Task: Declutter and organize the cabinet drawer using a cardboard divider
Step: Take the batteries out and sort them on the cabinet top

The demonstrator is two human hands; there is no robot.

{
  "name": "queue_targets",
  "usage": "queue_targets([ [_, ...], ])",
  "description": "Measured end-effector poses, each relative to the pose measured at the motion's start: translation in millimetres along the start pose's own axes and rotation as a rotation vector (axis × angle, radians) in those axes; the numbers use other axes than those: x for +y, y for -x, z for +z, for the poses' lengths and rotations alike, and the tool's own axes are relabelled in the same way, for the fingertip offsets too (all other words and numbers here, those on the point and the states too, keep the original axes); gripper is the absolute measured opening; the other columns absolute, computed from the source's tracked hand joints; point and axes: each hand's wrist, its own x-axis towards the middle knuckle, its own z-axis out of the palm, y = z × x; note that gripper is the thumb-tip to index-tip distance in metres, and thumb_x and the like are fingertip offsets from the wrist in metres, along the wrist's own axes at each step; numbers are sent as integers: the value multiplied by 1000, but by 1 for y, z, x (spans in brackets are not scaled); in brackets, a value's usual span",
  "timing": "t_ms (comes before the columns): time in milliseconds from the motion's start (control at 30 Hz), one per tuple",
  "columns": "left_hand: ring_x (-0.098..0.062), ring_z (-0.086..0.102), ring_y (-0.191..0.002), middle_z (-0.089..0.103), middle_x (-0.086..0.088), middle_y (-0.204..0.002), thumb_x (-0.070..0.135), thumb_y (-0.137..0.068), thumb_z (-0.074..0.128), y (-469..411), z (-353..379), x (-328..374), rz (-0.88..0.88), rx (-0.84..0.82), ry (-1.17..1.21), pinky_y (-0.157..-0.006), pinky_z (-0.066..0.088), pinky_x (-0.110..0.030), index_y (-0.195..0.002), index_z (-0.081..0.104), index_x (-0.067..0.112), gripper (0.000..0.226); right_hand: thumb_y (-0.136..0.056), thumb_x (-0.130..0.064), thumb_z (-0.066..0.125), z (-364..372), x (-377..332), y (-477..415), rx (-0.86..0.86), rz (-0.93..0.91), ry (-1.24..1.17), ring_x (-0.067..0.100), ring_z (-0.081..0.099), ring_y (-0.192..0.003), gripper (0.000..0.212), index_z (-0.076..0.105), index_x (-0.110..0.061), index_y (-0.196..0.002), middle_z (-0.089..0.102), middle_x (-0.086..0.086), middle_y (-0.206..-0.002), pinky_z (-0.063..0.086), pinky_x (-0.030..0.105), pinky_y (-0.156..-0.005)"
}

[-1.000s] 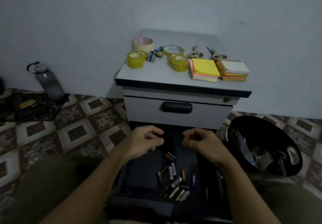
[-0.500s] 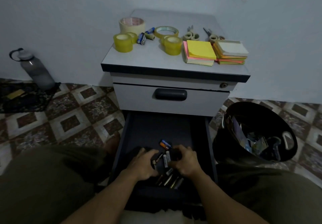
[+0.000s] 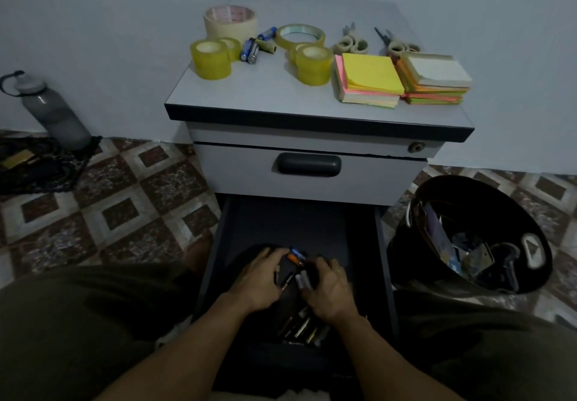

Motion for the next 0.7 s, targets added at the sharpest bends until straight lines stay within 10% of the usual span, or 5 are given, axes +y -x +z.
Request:
queue_targets([
  [267,-8,39,-136,23,15,-159,7,-83,69,-27,-9,1,176,-92,-96,-106,36,-17,-150,39,32,77,-83,-42,73,3,6,-7,137,112,-199,23,52,-116,55,55,-21,-130,51,3,-123,46,34,-101],
  [700,-12,54,-107,49,8,-121,22,-84,73,-17,-10,-11,103,79,-94,-90,44,-22,-129,57,24,48,-82,-13,69,3,8,-13,182,161,-209,22,55,-109,37,61,-14,-118,57,6,-116,43,25,-92],
])
